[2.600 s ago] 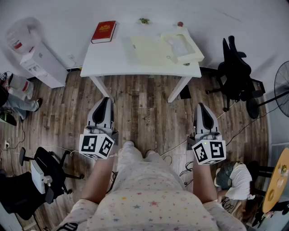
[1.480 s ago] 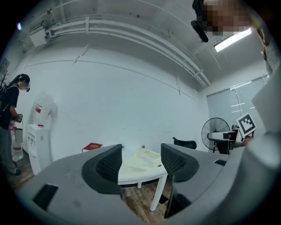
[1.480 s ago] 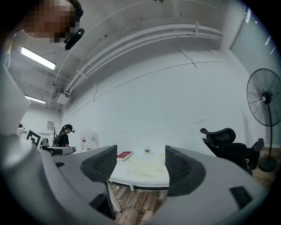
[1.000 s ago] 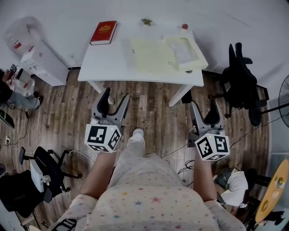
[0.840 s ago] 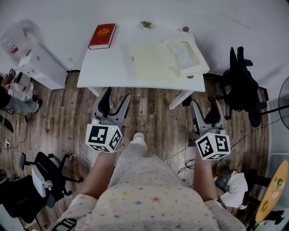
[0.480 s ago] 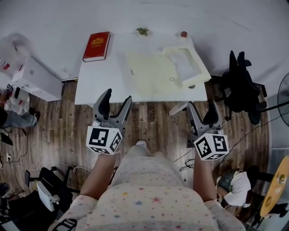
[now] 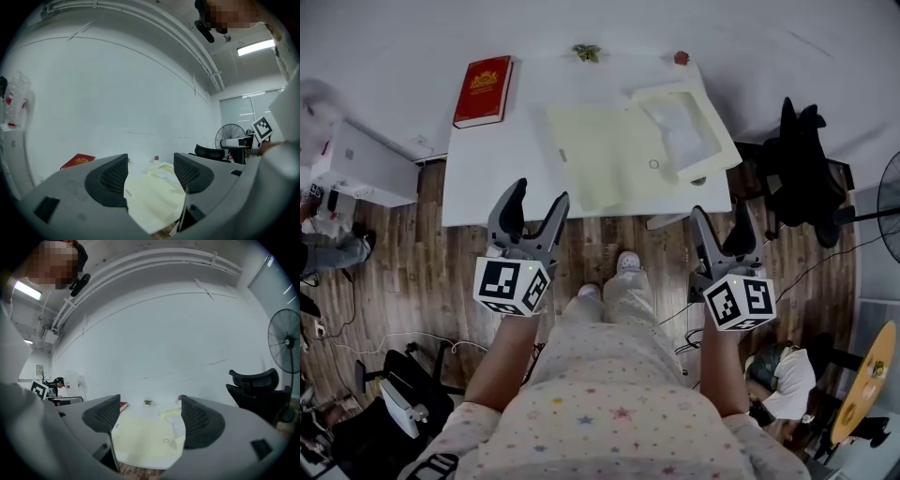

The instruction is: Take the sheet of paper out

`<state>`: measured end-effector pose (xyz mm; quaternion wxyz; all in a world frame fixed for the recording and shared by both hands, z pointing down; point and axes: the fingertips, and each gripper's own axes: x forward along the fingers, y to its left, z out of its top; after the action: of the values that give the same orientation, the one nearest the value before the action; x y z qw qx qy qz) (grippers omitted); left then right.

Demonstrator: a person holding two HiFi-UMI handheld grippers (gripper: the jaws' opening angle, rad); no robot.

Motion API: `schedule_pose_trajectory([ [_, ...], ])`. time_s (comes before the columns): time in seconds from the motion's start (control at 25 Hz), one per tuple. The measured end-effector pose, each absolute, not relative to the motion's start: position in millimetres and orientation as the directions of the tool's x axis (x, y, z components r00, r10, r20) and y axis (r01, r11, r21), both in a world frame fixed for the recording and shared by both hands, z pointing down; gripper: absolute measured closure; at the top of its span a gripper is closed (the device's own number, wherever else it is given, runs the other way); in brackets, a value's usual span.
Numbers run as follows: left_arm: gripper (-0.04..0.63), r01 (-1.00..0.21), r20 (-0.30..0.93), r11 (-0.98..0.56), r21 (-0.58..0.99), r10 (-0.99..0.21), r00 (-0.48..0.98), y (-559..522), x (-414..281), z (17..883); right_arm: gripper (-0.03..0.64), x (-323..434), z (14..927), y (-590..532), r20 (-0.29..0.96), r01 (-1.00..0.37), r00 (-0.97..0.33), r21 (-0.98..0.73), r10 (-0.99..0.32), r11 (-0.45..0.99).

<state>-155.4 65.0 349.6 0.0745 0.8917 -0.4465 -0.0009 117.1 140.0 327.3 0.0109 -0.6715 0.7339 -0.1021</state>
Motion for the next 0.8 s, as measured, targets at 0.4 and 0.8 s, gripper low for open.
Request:
schedule_pose_trajectory([
  [0.4,0.314,-0.850,0.049,-0.511,0.128,-0.853,0.520,-8.1,-118.7,338.6,0.227,161.6,313.2,41.0,0.093,-0.972,-0.192,-0.153,-0.977,0.176],
  [0.8,0.314,-0.870,0.062,-0.473,0.138,-0.873,0.484,-59.0,-70.7,343.7,0.228,209.8,312.0,-29.1,0.094,-0.960,-0.245,-0.161,-0.965,0.228],
])
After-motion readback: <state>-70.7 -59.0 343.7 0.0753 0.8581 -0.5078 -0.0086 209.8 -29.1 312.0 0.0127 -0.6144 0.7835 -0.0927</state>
